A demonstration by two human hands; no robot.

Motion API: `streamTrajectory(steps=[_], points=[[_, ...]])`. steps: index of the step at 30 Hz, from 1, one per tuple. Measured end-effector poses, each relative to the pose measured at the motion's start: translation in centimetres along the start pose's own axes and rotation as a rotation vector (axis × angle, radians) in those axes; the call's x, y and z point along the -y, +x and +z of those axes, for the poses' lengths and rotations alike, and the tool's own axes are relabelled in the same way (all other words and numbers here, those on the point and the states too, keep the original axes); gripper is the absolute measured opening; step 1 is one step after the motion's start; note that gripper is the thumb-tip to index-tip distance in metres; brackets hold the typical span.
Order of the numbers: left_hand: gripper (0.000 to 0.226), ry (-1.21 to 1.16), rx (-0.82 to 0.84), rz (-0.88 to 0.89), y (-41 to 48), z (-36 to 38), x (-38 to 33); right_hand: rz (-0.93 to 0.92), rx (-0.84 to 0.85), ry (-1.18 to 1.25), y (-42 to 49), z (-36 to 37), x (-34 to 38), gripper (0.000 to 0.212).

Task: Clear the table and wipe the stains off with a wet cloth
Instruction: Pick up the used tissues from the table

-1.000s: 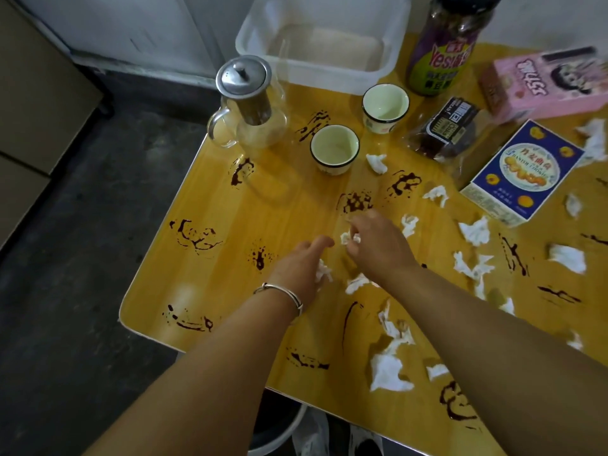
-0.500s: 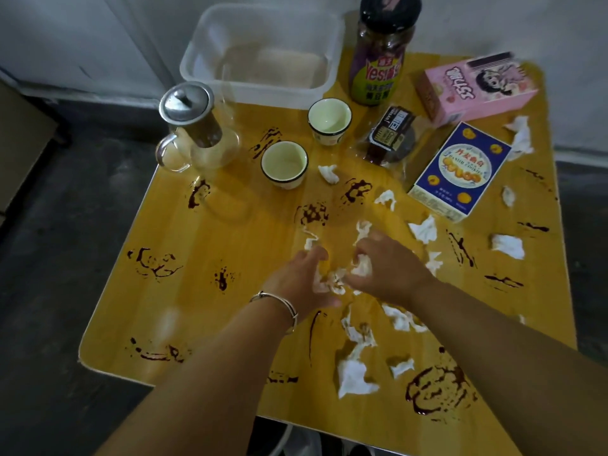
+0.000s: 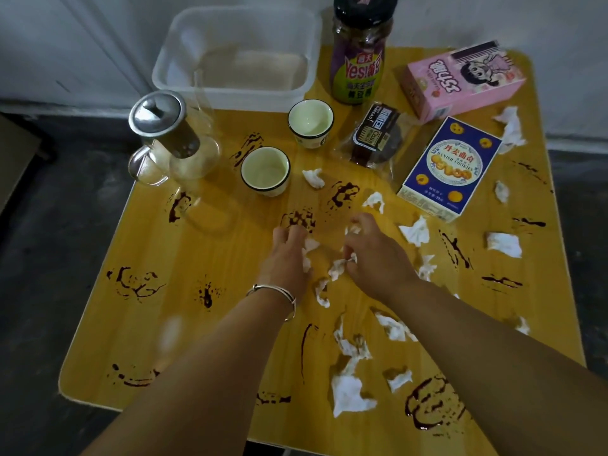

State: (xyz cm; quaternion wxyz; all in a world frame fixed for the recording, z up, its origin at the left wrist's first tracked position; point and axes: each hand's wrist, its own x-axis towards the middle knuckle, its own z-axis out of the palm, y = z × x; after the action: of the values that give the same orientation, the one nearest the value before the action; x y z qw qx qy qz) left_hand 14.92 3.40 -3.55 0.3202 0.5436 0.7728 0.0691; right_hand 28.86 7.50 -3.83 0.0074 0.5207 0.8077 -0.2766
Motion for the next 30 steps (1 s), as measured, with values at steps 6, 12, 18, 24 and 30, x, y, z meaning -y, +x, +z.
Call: streamTrajectory(steps=[6,12,18,24,30], points=[[0.023,0.022,0.034,-0.01,0.3,0.1,0.5,0.018,0.027,-0.032,0.7,0.5,0.4,0.017],[0.021,-0.059,0.047,0.092,-0.6,-0.2,0.6,0.14,-0.139,0.032,0.8,-0.8,-0.7,0.043],[0.103,-0.006,0.285,0.075,-0.9,0.0,-0.3,0.343,-0.126,0.09,2.9,-1.5,-1.6,0.072],[0.067,0.106,0.212,0.084,0.3,0.1,-0.5,0.182,-0.049,0.019,3.0,-1.0,-1.4,0.024],[0.018,0.078,0.042,0.081,0.7,0.0,-0.2,-0.049,0.033,0.066,1.9,-1.1,-0.9,0.017]])
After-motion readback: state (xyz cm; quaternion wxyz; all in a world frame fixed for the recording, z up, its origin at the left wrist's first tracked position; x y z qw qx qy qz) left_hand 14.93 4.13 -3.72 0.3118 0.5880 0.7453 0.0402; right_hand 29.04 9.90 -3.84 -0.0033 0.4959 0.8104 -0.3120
